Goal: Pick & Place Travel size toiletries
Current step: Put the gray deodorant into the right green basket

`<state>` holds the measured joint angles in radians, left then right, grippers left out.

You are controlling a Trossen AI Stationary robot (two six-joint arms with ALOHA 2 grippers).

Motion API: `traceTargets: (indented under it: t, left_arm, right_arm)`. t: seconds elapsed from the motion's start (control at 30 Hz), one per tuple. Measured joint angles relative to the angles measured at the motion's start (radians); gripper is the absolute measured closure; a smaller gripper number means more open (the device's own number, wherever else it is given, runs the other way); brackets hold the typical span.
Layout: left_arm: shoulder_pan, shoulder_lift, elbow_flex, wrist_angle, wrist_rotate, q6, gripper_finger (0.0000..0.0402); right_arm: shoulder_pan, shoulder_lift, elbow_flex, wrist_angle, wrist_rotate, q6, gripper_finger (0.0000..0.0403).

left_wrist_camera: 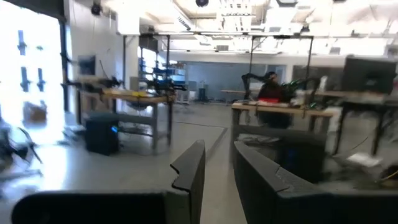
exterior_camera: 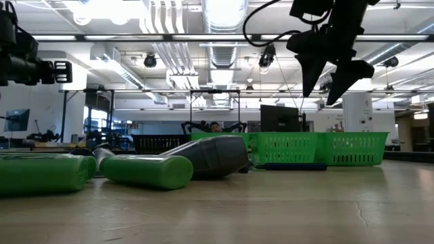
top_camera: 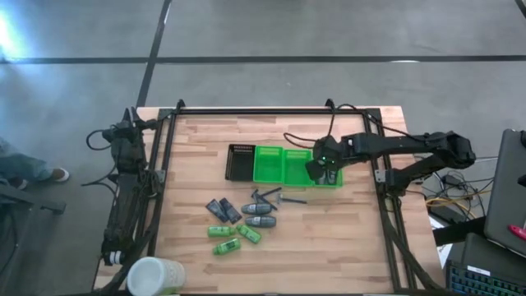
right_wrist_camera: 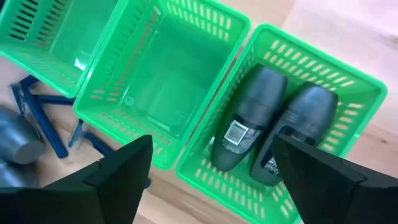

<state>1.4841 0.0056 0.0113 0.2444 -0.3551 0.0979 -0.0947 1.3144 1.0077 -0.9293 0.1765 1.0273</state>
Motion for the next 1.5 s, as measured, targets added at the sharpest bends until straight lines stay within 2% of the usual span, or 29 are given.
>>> traceTargets:
  t: [0.1,0.27,0.57,0.6,0.93,1.0,1.13,1.2,1.33,1.5]
  left_arm:
    - [0.000,0.000,0.000,0.002,-0.079,0.164,0.0314]
    - [0.001,0.001,0.000,0.001,-0.156,0.327,0.0314]
    - [0.002,0.001,0.000,-0.005,-0.149,0.312,0.0314]
    - [0.001,0.002,0.000,-0.006,-0.122,0.231,0.0314]
    - [-0.007,0.005,0.012,-0.004,0.376,-0.993,0.0314]
    - [-0.007,0.011,0.006,-0.005,0.455,-1.148,0.0314]
    - [-0.009,0.026,0.001,0.001,0.562,-1.318,0.0314]
    - [-0.009,0.043,0.020,0.028,0.581,-1.318,0.0314]
    - [-0.009,0.126,0.153,0.051,0.621,-1.125,0.0314]
    - [-0.039,0.359,0.402,-0.082,0.808,-0.819,0.0314]
  right_arm:
    - [0.012,0.001,0.000,0.000,0.014,0.026,0.0094]
    - [0.014,0.005,0.000,-0.001,0.018,0.035,0.0116]
    - [0.014,0.007,0.000,0.001,0.037,0.025,0.0143]
    - [0.014,0.008,0.000,0.001,0.037,0.022,0.0144]
    - [0.014,0.009,0.000,0.001,0.036,0.025,0.0119]
    - [0.014,0.010,0.000,0.000,0.036,0.026,0.0112]
    - [0.014,0.009,0.000,0.001,0.036,0.028,0.0101]
    - [0.014,0.009,0.000,0.002,0.036,0.028,0.0097]
    - [0.014,0.009,0.000,0.007,0.035,0.028,0.0089]
    - [0.014,0.009,0.000,0.024,0.030,0.023,0.0079]
